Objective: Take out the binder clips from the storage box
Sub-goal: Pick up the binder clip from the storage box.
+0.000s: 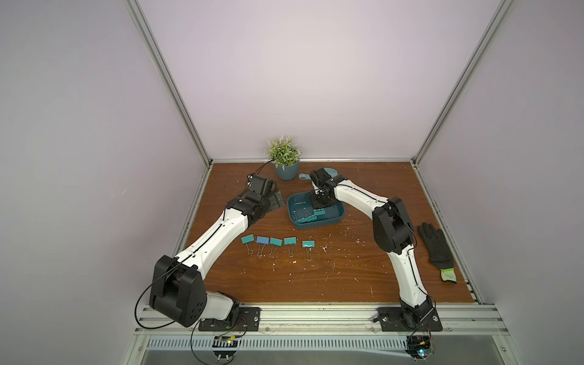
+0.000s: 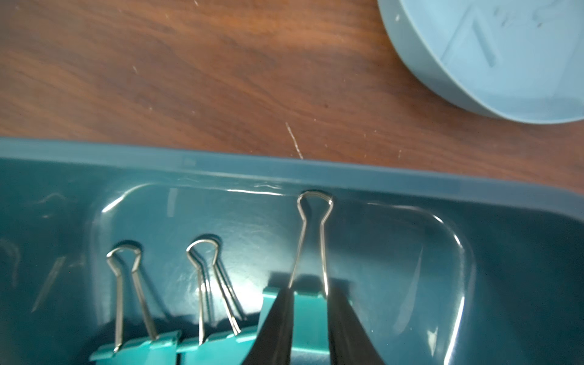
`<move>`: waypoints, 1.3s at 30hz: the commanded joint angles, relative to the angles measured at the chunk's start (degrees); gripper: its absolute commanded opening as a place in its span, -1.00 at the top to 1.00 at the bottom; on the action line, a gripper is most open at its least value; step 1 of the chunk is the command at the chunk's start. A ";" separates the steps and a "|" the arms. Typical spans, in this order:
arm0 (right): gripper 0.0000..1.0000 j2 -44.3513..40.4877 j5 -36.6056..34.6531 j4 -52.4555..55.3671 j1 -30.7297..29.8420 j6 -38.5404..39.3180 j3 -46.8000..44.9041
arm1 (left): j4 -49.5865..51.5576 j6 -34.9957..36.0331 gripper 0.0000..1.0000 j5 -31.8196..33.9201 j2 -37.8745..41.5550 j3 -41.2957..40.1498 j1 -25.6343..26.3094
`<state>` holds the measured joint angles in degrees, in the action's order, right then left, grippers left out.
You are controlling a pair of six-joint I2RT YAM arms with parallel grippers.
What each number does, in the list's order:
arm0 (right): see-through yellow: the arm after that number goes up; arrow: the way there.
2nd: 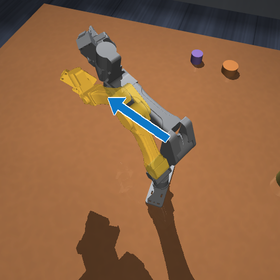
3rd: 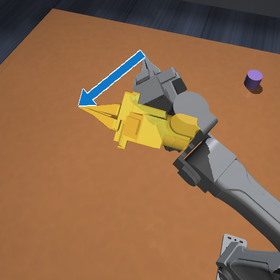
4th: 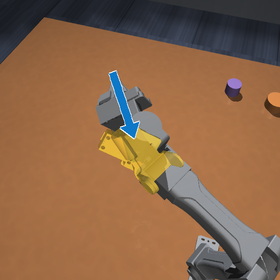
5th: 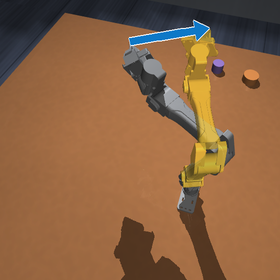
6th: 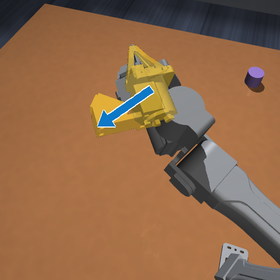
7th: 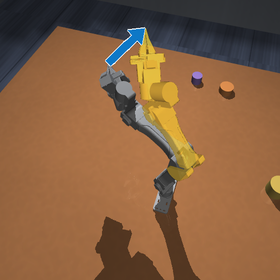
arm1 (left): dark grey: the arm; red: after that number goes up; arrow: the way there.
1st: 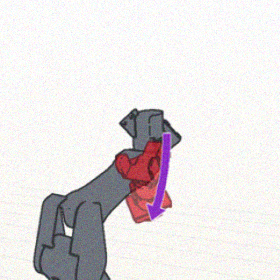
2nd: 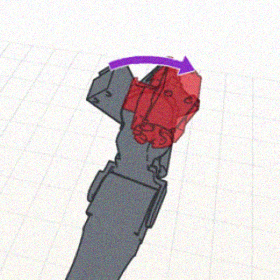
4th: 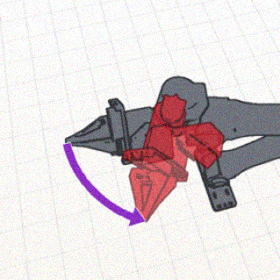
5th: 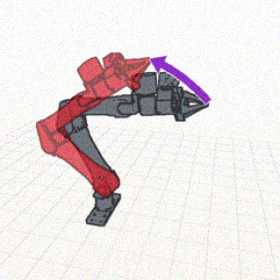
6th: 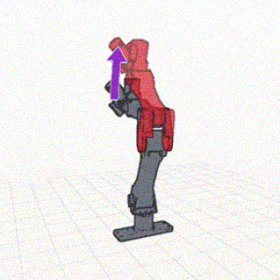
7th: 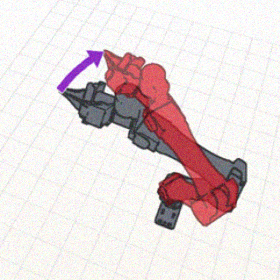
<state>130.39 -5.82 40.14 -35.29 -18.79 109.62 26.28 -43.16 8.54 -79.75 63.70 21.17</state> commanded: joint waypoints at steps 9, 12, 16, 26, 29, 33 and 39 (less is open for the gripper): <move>0.52 3.49 -3.52 4.77 -0.59 1.22 3.67 | -0.91 1.62 -1.00 -1.33 2.03 -1.34 -2.10; 0.58 4.21 -3.89 4.68 -0.57 1.33 3.76 | -0.93 1.53 -1.00 -1.42 2.30 -1.54 -2.10; 0.84 4.82 -4.01 4.77 -0.57 1.35 3.62 | -0.96 1.40 -1.00 -1.50 2.90 -1.91 -2.10; 1.00 -1.71 -5.04 4.76 -0.53 -0.43 5.01 | -1.08 1.06 -1.00 -1.96 4.51 -2.88 -2.10; 1.00 -4.89 -4.96 5.85 -0.74 -1.28 6.21 | -1.86 1.17 -1.00 -3.09 4.73 -3.14 -2.10; 1.00 -9.84 -5.39 6.97 -1.84 -2.89 4.58 | -3.62 1.30 -1.00 -4.87 5.42 -4.00 -2.10; 1.00 -20.33 -5.41 5.25 -5.04 -7.61 -7.11 | -5.27 1.54 -1.00 -7.02 6.73 -5.57 -2.10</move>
<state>115.24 -10.66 44.77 -38.44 -22.70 107.11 22.55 -42.59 3.22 -74.30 58.85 19.77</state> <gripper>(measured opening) 0.055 0.999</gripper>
